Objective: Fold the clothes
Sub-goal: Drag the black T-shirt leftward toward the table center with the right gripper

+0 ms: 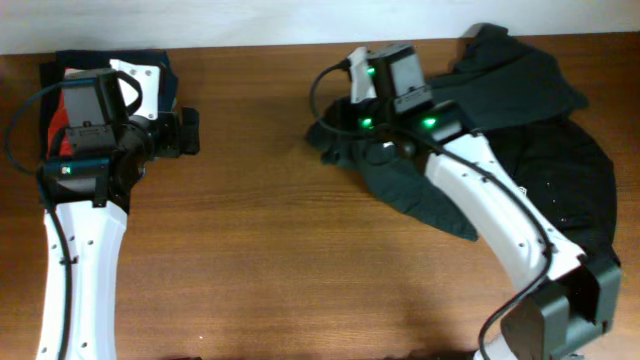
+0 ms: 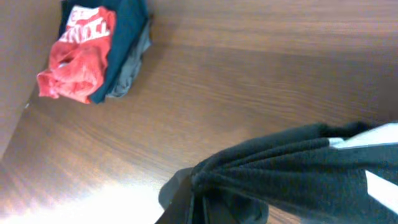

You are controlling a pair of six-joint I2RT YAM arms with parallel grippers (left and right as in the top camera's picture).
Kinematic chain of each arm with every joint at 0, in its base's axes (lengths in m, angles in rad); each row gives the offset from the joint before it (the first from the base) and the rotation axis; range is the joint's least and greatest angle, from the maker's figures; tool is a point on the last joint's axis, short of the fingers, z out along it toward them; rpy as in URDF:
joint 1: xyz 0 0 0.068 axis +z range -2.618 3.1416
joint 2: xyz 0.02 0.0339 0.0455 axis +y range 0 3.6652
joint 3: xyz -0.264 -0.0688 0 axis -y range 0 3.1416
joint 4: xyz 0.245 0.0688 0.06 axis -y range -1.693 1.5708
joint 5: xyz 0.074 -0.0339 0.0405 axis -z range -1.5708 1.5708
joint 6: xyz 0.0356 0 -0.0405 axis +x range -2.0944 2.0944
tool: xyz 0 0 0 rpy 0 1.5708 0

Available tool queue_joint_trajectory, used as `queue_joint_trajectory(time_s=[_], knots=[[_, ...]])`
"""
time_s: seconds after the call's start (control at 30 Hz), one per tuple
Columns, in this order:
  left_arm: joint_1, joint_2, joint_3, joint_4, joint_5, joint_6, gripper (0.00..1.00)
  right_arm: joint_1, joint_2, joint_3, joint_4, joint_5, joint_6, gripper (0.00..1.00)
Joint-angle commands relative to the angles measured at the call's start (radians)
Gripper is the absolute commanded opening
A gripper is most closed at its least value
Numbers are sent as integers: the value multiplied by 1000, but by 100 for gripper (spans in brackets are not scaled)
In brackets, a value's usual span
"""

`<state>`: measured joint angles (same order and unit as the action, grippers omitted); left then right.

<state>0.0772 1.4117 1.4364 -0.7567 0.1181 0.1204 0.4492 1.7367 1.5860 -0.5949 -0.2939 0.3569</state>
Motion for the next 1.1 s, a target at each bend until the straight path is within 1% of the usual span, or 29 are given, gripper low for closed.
queue_joint_trajectory(time_s=[0.0,0.13,0.23,0.37,0.43,0.6,0.73,0.87,0.9,0.93,0.97,1.0,1.03,1.07], knots=[[44,-21,13,-1,-14,0,99,100,26,24,63,-3,22,4],[89,-21,13,-1,-14,-3,99,191,65,24,130,74,45,4],[107,-21,13,-1,-13,-3,99,227,82,25,195,82,45,4],[120,-21,13,8,-14,-2,99,241,84,25,270,116,92,4],[130,-21,13,19,-14,-3,99,242,84,25,338,115,110,4],[163,-21,13,23,-13,-3,99,266,105,25,476,115,113,4],[165,-21,13,25,-14,-2,99,285,132,25,522,119,120,4],[169,-21,13,31,-14,-2,99,297,158,25,531,119,119,4],[169,-21,13,32,-14,-2,99,296,159,25,524,119,111,6],[169,-21,13,34,-14,-3,99,294,159,25,516,119,85,15],[169,-21,13,38,-14,-3,99,285,152,32,488,119,39,45],[169,-21,13,42,-14,-3,99,264,140,51,428,119,-3,67],[169,-21,13,45,-13,-3,99,241,129,74,371,119,-23,77],[169,-21,13,46,-13,-3,99,217,119,101,310,119,-35,84]])
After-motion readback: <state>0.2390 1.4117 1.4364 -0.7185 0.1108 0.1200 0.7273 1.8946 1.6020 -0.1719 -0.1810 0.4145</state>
